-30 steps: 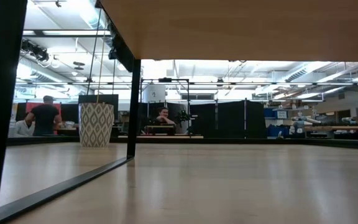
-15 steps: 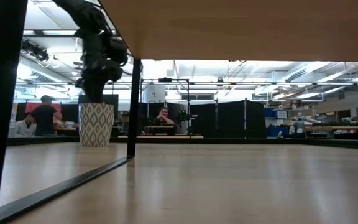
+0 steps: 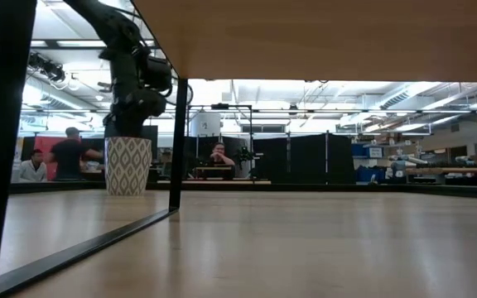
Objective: Place coffee mugs
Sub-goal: Put the gray patterned mug on the shelf
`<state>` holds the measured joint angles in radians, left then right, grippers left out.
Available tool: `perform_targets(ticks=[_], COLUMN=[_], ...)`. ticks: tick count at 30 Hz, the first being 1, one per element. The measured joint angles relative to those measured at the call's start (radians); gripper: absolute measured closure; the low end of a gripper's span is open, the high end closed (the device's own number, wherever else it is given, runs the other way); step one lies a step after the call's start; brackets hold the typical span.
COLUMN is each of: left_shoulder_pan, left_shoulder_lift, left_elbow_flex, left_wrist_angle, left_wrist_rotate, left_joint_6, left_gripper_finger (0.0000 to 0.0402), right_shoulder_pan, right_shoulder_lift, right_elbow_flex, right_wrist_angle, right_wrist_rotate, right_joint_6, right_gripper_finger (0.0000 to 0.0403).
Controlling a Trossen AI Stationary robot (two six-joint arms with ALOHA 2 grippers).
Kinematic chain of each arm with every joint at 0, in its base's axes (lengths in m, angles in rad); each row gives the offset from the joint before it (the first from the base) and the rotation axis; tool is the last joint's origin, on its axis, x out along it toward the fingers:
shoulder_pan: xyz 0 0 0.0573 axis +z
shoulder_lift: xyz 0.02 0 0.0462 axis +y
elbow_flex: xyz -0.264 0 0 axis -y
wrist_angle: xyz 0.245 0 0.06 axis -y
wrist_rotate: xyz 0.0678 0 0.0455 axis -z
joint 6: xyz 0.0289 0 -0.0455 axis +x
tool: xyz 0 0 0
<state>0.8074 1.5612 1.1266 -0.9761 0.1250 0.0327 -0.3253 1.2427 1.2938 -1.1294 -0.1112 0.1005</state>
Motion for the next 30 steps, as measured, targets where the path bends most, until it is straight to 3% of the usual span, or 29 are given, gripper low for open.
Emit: perform_targets(ticks=[10,19,30], left_shoulder_pan=[-0.04,-0.098,-0.215], left_shoulder_lift=[0.001,0.002,0.002], left_elbow_flex=[-0.091,-0.092,-0.079], left_wrist_angle=[0.018,0.147,0.42], left_wrist_rotate=[-0.002,-0.001,-0.001], left_joint_6=[-0.025,-0.033,-0.045], left_gripper_finger=[0.0287,0.0374,0.0375], right_shoulder_pan=[0.0,0.0,0.0], right_shoulder_lift=[0.0,0.0,0.0], right_elbow_flex=[0.0,0.0,0.0], right_wrist_angle=[0.013,0.059,0.088], right_wrist_rotate=[0.001,-0.012,-0.013], right_joint_6=[0.0,0.0,0.0], right_gripper_finger=[0.0248,0.0248,0.0248])
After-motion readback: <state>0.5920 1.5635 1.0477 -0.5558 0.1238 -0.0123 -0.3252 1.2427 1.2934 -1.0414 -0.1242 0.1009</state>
